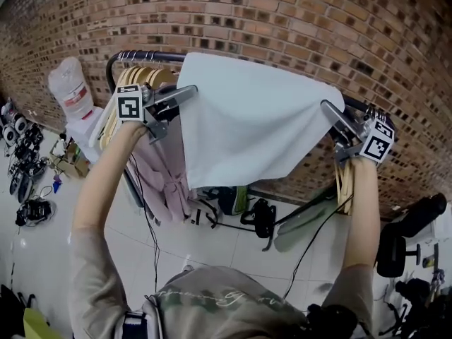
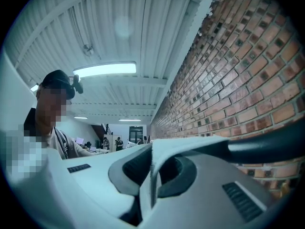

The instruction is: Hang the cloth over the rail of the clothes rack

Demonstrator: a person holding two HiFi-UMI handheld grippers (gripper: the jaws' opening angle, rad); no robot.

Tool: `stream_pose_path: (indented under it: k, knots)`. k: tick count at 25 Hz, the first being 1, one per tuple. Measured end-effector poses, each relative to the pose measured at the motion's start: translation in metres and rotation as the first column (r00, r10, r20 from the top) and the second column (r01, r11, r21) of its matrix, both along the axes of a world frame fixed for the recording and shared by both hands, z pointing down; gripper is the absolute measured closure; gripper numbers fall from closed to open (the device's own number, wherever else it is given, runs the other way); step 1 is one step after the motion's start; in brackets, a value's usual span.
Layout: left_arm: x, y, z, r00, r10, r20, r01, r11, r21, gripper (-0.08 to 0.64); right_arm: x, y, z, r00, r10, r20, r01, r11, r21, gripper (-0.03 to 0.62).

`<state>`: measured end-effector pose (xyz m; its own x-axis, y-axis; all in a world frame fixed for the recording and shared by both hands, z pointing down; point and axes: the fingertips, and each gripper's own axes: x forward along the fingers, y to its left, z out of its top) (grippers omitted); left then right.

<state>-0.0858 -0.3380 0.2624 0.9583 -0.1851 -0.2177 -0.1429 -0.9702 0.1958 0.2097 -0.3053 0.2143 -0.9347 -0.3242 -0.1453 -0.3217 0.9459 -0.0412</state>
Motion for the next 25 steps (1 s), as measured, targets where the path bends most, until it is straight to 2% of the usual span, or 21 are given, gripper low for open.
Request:
stream_pose_path:
  k: [4, 8, 14, 20, 22, 25]
  knots:
    - [0.0, -0.012, -0.02, 0.997, -0.051, 0.063, 0.052, 0.999, -0.004, 0.538, 0.004, -0.001, 0.006, 1.0, 0.003, -0.004, -0.003, 1.0, -0.022, 0.574]
    - [0.001, -0.017, -0.029, 0.991, -0.044, 0.124, 0.046, 0.999, -0.018, 0.538, 0.002, -0.003, 0.012, 0.999, 0.012, -0.044, -0.013, 1.0, -0.025, 0.574]
    - [-0.012, -0.035, -0.034, 0.992, -0.066, 0.11, 0.078, 0.991, -0.107, 0.538, 0.009, -0.014, 0.016, 0.997, 0.046, -0.058, -0.048, 0.998, -0.037, 0.574]
    - [-0.005, -0.037, -0.038, 0.992, -0.049, 0.119, 0.064, 0.99, -0.125, 0.537, 0.017, -0.026, 0.003, 0.994, 0.078, -0.074, -0.081, 0.996, -0.037, 0.574]
    - [0.002, -0.038, -0.027, 0.988, -0.044, 0.151, 0.064, 0.989, -0.133, 0.537, 0.022, -0.031, 0.001, 0.991, 0.096, -0.09, -0.1, 0.994, -0.048, 0.574]
    - [0.005, -0.042, -0.016, 0.978, -0.063, 0.199, 0.083, 0.992, -0.096, 0.537, 0.026, -0.036, 0.003, 0.992, 0.095, -0.082, -0.101, 0.992, -0.07, 0.574]
